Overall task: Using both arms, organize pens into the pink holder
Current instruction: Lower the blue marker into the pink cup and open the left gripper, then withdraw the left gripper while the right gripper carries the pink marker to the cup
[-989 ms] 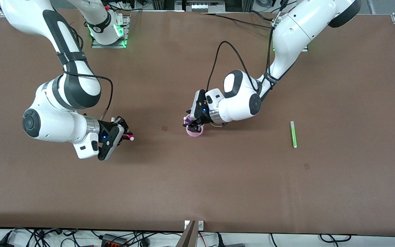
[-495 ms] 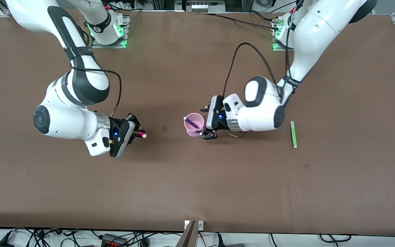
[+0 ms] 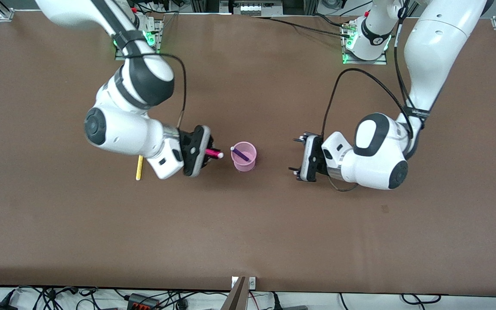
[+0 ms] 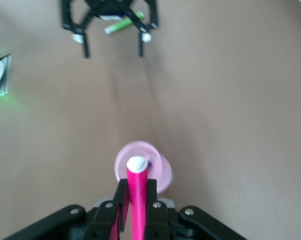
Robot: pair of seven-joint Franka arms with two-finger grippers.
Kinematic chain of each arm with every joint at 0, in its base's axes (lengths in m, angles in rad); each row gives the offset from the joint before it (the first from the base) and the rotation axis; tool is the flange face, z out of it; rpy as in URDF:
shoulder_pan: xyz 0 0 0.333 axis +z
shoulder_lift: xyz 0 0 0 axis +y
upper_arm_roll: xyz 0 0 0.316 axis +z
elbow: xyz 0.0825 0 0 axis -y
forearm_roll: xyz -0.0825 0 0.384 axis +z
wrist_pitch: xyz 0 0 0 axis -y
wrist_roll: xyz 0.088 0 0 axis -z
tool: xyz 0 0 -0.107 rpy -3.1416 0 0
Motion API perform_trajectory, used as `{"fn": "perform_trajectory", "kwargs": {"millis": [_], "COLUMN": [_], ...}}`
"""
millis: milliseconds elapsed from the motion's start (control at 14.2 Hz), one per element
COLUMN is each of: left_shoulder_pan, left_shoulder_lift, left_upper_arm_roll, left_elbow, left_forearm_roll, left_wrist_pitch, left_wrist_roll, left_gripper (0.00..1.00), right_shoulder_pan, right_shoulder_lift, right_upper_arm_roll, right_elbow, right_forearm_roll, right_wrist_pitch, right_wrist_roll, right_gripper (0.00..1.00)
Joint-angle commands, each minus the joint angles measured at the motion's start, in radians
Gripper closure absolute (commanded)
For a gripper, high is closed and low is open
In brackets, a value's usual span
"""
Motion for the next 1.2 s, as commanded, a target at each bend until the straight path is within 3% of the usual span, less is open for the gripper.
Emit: {"fn": "perform_trajectory", "kwargs": {"millis": [0, 212, 353, 495, 636, 919, 1131], "left_shoulder_pan": [-0.005, 0.000, 0.029, 0.047, 0.035, 0.027, -0.005], "left_shoulder_lift": [-0.005, -0.029, -0.072, -0.091, -0.115, -0.292, -0.417], "left_upper_arm_roll": [0.043, 0.044, 0.048, 0.051, 0.099, 0.165, 0.296], "left_elbow": [0.097, 0.185, 0.214, 0.252, 0.284, 0.157, 0.006], "left_forearm_roll": [0.184, 0.413, 0.548, 0.619, 0.653, 0.647, 0.543], "left_wrist_pitch": [-0.172, -0.311, -0.332, -0.333, -0.327, -0.294, -0.206], "left_wrist_roll": [-0.141, -0.346, -0.431, -0.497, -0.589, -0.979, -1.089], "left_gripper": [0.00, 0.00, 0.00, 0.00, 0.00, 0.00, 0.00], "right_shoulder_pan": [0.072, 0.119, 0.151, 0.166, 0.166, 0.203, 0.223], "right_shoulder_lift": [0.007, 0.049, 0.076, 0.098, 0.122, 0.164, 0.185], "right_upper_arm_roll": [-0.006, -0.005, -0.006, -0.006, -0.006, -0.011, -0.013], "right_elbow": [0.027, 0.027, 0.027, 0.026, 0.027, 0.026, 0.026], "right_forearm_roll": [-0.038, -0.051, -0.051, -0.054, -0.081, -0.094, -0.098], "right_wrist_pitch": [0.072, 0.188, 0.218, 0.232, 0.240, 0.266, 0.289], "right_wrist_roll": [-0.022, -0.019, -0.008, -0.006, -0.006, -0.005, 0.015], "right_gripper": [1.00, 1.00, 1.00, 1.00, 1.00, 1.00, 1.00]}}
